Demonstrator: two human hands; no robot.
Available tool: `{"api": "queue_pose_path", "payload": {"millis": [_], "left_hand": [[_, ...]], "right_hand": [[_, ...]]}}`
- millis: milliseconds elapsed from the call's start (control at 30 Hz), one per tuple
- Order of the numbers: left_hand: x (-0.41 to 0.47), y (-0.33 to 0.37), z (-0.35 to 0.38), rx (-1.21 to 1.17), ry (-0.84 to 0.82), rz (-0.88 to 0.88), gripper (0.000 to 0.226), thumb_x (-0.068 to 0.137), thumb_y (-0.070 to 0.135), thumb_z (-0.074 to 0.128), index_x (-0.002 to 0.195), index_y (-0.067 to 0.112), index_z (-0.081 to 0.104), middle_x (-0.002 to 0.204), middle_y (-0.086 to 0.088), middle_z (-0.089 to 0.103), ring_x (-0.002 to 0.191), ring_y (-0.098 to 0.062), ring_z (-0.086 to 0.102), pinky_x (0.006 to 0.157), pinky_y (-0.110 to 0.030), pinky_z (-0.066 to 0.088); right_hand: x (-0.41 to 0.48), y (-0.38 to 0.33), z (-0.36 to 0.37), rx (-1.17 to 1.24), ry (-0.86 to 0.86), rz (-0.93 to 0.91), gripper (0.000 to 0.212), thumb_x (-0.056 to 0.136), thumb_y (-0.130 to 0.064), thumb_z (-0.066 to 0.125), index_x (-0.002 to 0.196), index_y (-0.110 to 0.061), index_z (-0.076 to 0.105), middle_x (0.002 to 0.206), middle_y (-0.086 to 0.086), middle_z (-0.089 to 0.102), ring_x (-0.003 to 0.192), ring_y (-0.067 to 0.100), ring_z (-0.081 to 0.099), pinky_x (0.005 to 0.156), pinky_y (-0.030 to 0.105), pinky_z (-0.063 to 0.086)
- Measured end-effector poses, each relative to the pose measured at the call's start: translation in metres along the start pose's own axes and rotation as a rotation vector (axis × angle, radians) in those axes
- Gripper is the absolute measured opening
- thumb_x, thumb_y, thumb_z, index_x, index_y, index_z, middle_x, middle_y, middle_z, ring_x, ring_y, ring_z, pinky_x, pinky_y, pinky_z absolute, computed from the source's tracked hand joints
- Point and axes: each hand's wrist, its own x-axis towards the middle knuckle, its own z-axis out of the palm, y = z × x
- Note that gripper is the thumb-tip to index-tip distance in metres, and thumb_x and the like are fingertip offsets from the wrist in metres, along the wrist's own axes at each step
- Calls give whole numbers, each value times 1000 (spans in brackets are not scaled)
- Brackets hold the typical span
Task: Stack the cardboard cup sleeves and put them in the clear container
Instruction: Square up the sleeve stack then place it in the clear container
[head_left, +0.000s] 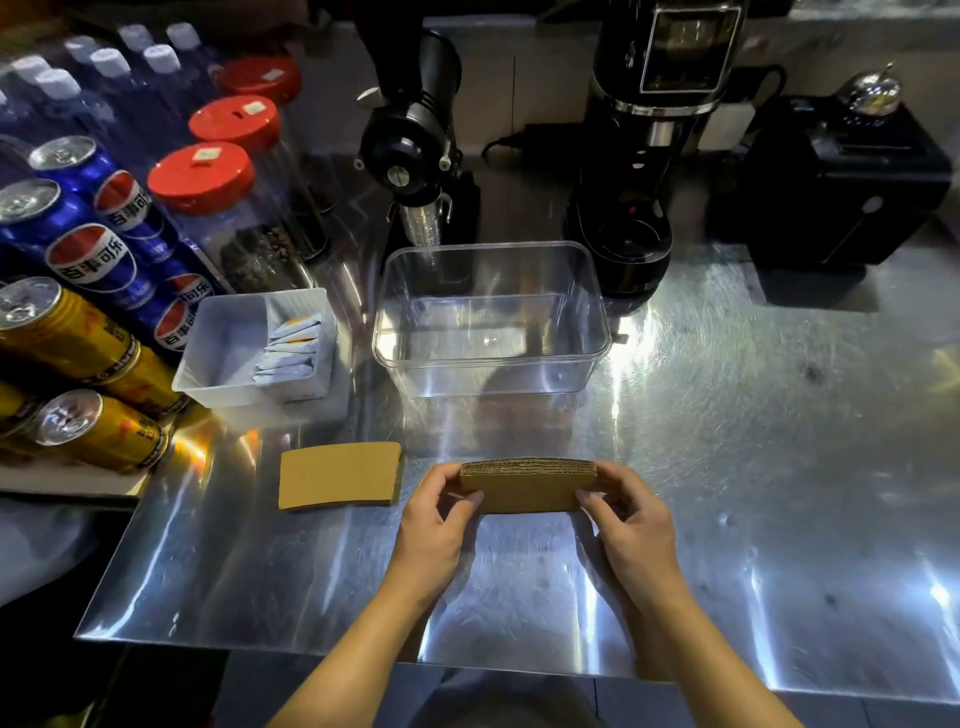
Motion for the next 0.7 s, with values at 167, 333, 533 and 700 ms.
{"api": "queue_pose_path", "payload": {"millis": [167,333,533,700], "left_hand": [[5,18,-15,30,123,71,39,83,5,61,93,42,56,91,7,58,80,2,57,73,-5,43],[13,34,-50,44,238,51,34,84,8,62,116,15,59,102,-2,60,91,-14,58,80,-12,45],[20,36,-105,39,323,-114,32,82,3,64,114,2,62,92,-8,63,77,-12,55,67,-10,45],[21,27,-143,-83,314,-289,24,83,-4,58,106,1,65,83,-4,66,68,-7,60,58,-11,48]], "right_hand": [[7,-24,11,65,22,-25,46,81,-3,64,89,-48,62,84,-22,69,84,-6,63,73,4,48],[20,-55,35,123,-65,-41,39,77,-4,68,88,-41,61,81,-14,67,76,-4,64,70,14,54],[31,-84,86,274,-241,148,24,77,3,65,90,-17,62,76,1,62,66,10,60,54,14,52],[30,-96,130,290,-351,325,26,77,8,62,103,9,59,71,10,59,50,8,58,45,16,47]]}}
